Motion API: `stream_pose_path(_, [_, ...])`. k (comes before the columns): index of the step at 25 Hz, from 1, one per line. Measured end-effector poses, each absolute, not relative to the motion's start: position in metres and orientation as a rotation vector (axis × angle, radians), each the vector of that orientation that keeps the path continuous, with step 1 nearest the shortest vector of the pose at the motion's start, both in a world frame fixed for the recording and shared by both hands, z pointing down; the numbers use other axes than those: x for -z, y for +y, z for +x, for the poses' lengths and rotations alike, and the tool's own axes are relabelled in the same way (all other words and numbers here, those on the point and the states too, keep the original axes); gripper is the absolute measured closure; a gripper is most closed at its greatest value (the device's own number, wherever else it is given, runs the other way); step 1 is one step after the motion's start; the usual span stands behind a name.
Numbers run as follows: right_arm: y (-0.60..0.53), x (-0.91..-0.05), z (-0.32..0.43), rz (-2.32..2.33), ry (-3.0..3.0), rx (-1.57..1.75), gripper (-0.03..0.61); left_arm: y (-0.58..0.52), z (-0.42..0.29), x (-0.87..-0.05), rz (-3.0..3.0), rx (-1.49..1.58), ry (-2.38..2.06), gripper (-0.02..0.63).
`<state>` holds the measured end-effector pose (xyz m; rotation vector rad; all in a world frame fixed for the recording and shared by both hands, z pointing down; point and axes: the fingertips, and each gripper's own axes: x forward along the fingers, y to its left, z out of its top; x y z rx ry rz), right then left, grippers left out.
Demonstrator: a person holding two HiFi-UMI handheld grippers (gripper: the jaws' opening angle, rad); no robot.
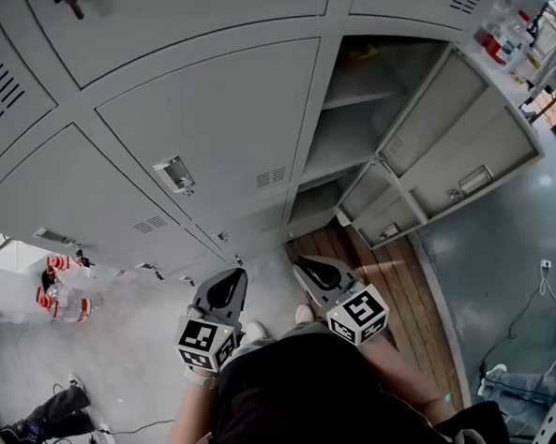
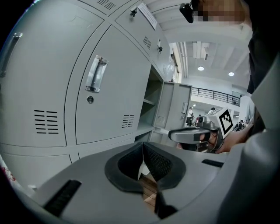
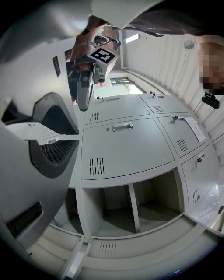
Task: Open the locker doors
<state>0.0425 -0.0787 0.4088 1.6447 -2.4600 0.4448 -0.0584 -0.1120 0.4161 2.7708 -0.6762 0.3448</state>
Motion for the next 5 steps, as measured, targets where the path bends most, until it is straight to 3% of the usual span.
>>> stream_pose_path(5, [-0.0736, -0.4111, 0.0546, 1.666, -2.447, -0.459, 0.515, -0.1093, -0.0456, -0.4182, 2.78, -0.352, -0.655, 0.594])
